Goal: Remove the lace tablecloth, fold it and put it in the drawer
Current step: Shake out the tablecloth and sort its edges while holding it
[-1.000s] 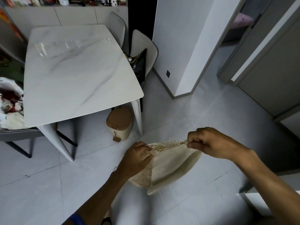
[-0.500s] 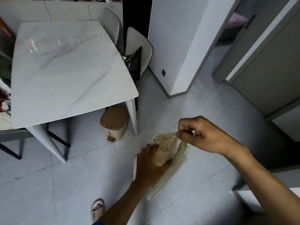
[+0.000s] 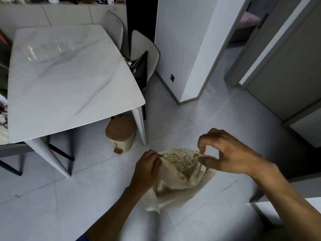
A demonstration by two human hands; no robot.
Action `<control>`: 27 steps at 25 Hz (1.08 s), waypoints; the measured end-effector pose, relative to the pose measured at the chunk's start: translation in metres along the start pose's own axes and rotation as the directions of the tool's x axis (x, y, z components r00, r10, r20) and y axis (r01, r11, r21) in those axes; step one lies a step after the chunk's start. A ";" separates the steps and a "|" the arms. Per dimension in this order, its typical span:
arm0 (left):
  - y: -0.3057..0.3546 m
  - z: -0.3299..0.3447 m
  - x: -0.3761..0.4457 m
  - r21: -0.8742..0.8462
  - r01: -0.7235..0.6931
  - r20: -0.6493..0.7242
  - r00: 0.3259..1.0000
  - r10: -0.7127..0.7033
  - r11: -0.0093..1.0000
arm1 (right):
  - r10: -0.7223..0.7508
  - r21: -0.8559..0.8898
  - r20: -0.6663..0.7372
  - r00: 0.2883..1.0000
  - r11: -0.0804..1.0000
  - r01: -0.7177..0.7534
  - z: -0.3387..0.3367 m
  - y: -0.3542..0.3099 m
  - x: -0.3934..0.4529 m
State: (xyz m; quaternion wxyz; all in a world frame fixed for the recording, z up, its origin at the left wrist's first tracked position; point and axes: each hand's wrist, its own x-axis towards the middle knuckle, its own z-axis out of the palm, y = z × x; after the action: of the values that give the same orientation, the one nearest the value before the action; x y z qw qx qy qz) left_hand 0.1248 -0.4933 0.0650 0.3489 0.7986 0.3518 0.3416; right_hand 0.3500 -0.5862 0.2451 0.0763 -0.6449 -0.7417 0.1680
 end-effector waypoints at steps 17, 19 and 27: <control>0.019 -0.061 0.028 0.225 -0.057 -0.185 0.978 0.100 0.973 | 0.456 0.089 -0.135 0.880 0.890 -0.447 0.120 -0.110 0.049; 0.010 -0.063 0.024 0.305 -0.107 -0.168 0.972 0.164 0.946 | 0.476 0.002 -0.202 0.856 0.874 -0.485 0.113 -0.101 0.054; -0.008 -0.061 0.009 0.268 -0.289 -0.127 0.935 0.332 0.919 | 0.402 -0.102 -0.328 0.855 0.884 -0.455 0.064 -0.061 0.077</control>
State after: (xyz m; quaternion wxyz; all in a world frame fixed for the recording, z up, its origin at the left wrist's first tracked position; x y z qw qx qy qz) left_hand 0.0787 -0.4628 0.0931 0.1576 0.8493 0.2881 0.4134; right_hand 0.2603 -0.5266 0.1986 0.0903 -0.8163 -0.5703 0.0159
